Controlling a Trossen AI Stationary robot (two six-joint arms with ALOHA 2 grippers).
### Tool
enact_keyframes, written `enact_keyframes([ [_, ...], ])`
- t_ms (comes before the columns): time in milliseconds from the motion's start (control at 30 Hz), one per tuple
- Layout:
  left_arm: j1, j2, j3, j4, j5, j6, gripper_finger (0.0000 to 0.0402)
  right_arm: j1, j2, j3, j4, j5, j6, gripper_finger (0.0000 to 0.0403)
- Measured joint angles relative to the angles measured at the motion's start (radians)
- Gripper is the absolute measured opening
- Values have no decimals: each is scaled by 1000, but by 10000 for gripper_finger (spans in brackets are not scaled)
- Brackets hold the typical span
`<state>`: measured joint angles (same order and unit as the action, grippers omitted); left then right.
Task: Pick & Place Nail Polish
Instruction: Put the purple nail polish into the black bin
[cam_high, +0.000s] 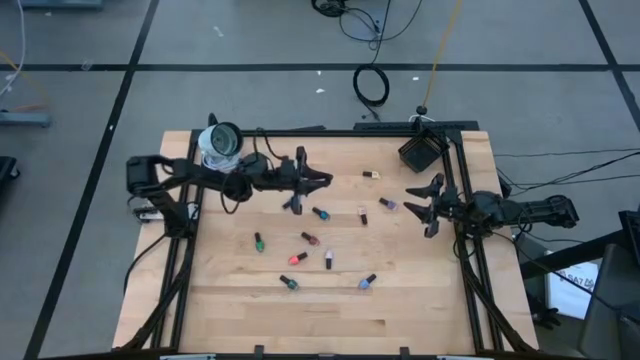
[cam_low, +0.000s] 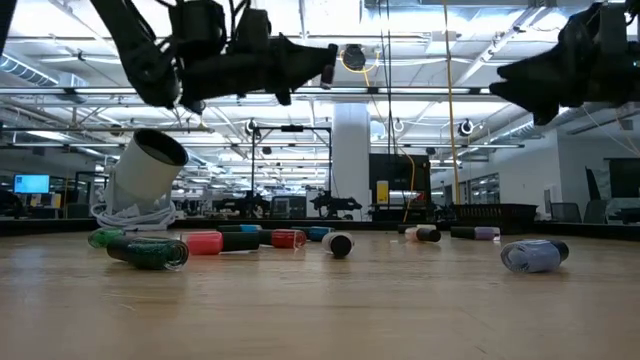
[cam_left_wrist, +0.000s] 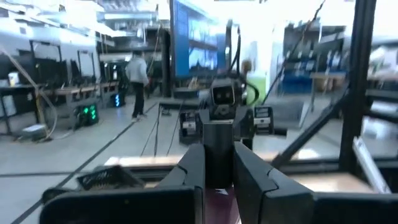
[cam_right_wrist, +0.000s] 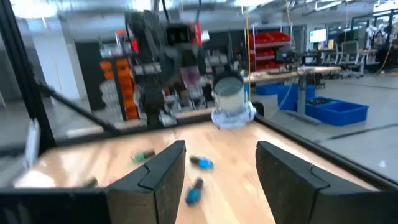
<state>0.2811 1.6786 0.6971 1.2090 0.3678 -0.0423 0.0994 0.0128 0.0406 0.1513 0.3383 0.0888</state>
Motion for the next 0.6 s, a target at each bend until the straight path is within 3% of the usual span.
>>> enact_keyframes([
  [333, 18, 132, 131, 21, 8, -46, 35, 0, 12, 0, 57, 93, 5, 187],
  [600, -1, 270, 308, 18, 150, -73, 37, 0, 141, 0, 104, 142, 77, 187],
])
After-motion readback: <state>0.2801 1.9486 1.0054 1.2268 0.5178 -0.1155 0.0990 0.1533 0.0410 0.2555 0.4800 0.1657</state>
